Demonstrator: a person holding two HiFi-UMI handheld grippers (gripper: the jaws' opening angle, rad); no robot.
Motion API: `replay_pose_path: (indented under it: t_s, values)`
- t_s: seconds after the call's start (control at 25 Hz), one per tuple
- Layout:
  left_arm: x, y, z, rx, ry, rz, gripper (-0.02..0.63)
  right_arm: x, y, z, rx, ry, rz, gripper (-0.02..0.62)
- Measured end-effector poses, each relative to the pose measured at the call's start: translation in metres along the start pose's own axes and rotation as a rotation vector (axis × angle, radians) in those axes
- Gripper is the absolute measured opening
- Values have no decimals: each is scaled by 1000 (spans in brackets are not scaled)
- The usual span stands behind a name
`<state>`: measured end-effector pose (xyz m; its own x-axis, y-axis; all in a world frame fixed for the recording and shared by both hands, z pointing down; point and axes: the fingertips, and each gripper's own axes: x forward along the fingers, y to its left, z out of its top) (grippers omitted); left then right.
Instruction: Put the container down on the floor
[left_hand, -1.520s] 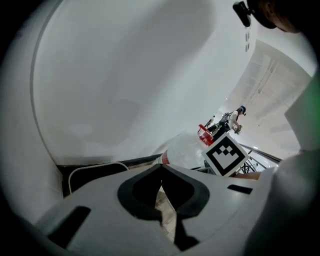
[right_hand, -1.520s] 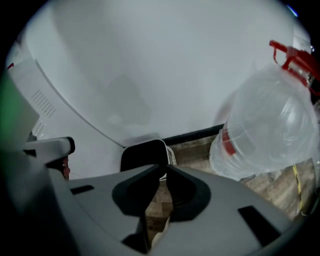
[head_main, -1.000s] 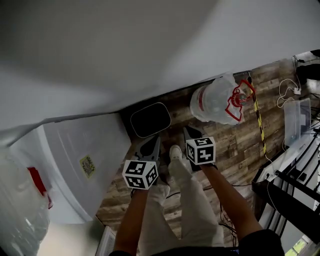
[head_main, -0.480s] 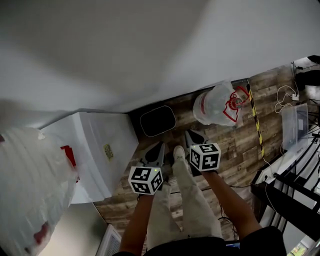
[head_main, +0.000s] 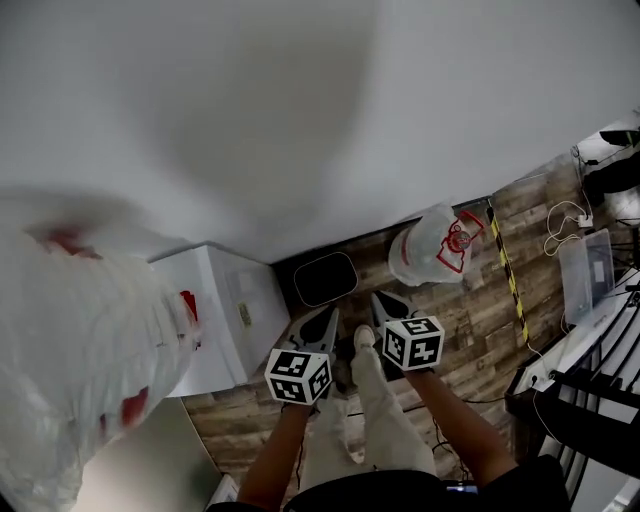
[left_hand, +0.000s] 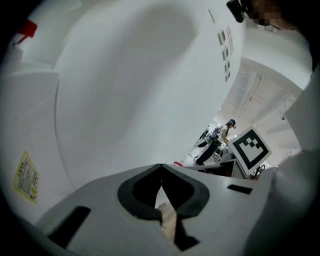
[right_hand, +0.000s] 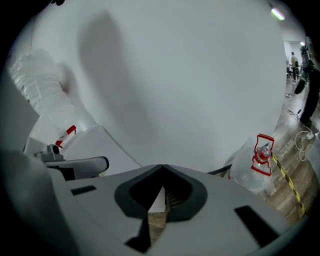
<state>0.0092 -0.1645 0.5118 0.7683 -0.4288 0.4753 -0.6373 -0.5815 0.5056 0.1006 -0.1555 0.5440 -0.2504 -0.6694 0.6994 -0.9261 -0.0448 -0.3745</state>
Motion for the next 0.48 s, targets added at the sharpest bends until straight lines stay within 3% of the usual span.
replay_pose_path:
  t_s: [0.28,0.48]
  values:
    - [-49,-43,30,85,-37,-4,17,-60,37,21,-20,-56,50,31]
    - [-85,-69,42,105,-79,48,17,-107,57,28,-39,-92,74,31]
